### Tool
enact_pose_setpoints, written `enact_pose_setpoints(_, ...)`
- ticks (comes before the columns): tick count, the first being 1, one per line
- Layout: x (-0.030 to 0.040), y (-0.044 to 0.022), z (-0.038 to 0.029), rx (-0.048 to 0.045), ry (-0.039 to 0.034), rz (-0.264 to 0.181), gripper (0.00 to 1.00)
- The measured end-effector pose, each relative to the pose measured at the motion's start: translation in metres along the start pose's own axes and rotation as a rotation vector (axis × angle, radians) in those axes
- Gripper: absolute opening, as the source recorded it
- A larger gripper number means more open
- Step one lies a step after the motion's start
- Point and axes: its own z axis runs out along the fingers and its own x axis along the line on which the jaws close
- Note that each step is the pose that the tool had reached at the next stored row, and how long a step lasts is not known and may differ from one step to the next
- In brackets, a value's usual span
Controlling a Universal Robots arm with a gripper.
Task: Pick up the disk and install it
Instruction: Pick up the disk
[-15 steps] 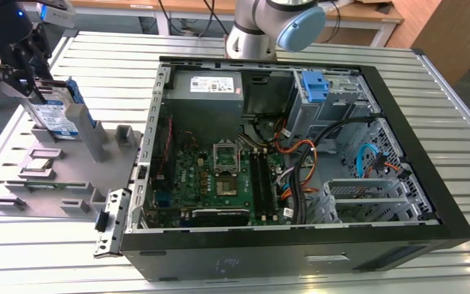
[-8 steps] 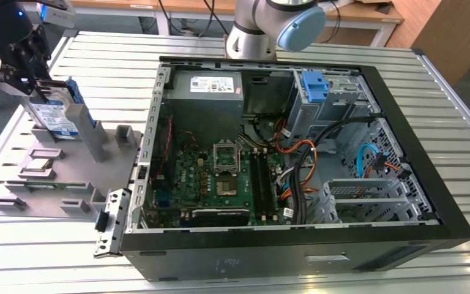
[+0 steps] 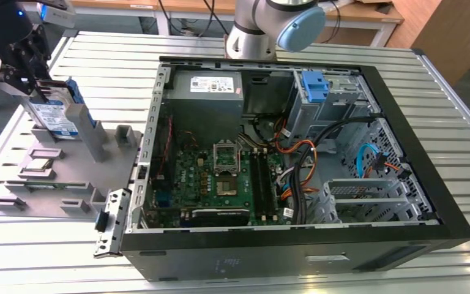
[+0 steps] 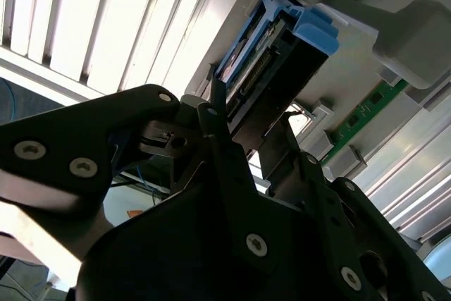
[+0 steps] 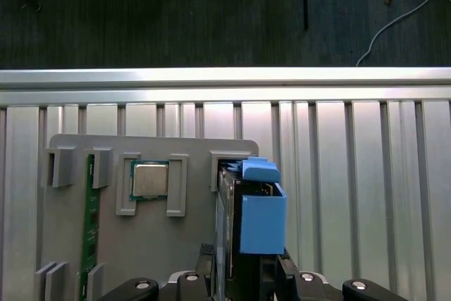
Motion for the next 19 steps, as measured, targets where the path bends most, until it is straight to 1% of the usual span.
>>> enact_pose_setpoints(16,-0.0001,0.0001,-0.0011,0.0,0.0,0.0,0.45)
enact_pose_setpoints(18,0.0,0.0001,-0.0012,-0.0001,0.0001,0.0,0.44)
enact_pose_setpoints(19,-0.0001,0.0001,-0.0012,0.0,0.0001,0.0,0.37)
